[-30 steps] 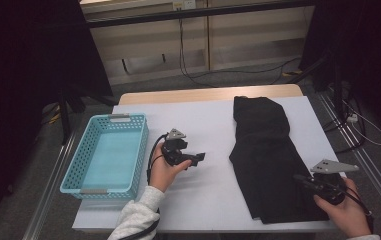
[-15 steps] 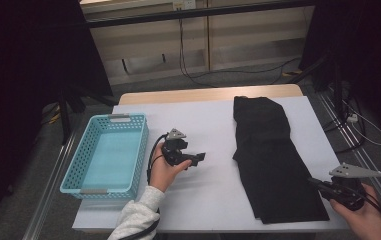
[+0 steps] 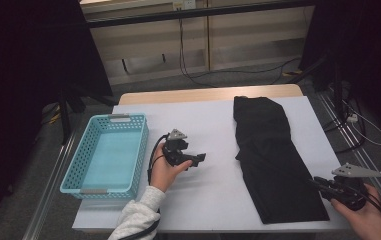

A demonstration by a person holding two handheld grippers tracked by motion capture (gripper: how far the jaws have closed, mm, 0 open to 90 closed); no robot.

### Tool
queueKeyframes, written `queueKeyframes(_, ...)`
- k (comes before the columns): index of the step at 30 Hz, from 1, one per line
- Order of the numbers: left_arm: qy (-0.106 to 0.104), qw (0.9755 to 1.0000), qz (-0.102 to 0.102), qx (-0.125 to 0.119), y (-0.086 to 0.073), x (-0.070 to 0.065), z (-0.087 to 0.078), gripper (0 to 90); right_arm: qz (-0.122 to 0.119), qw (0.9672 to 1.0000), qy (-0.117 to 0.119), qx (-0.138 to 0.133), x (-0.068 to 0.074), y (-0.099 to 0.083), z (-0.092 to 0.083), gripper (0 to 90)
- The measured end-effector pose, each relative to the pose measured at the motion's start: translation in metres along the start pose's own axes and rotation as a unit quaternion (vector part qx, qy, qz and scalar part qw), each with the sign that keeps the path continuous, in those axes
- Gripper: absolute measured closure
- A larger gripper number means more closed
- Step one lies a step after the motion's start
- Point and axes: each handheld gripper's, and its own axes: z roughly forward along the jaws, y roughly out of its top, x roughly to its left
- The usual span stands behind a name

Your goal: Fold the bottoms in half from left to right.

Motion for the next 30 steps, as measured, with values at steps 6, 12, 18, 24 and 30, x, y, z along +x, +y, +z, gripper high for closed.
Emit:
queueKeyframes(6, -0.001, 1.0000, 0.000, 0.004, 0.000, -0.001, 0.001, 14.3, 0.008, 0.9999, -0.005, 0.014, -0.001, 0.006, 0.012, 77.0)
queueKeyframes(12, 0.001, 1.0000, 0.002, 0.004, -0.001, 0.001, 0.000, 14.3, 0.009, 0.9996, 0.006, 0.025, -0.001, 0.006, 0.019, 89.8)
queueKeyframes(18, 0.000, 1.0000, -0.001, 0.000, -0.001, 0.000, -0.002, 14.3, -0.007, 0.9995, 0.005, 0.029, -0.002, 0.006, 0.011, 90.0)
queueKeyframes(24, 0.002, 1.0000, -0.002, 0.001, -0.001, 0.001, -0.002, 14.3, -0.011, 0.9996, 0.001, 0.024, -0.002, 0.003, 0.007, 84.6)
queueKeyframes(30, 0.004, 1.0000, 0.001, 0.003, -0.001, 0.001, -0.001, 14.2, -0.016, 0.9999, -0.004, 0.000, 0.009, 0.013, 0.008, 59.5)
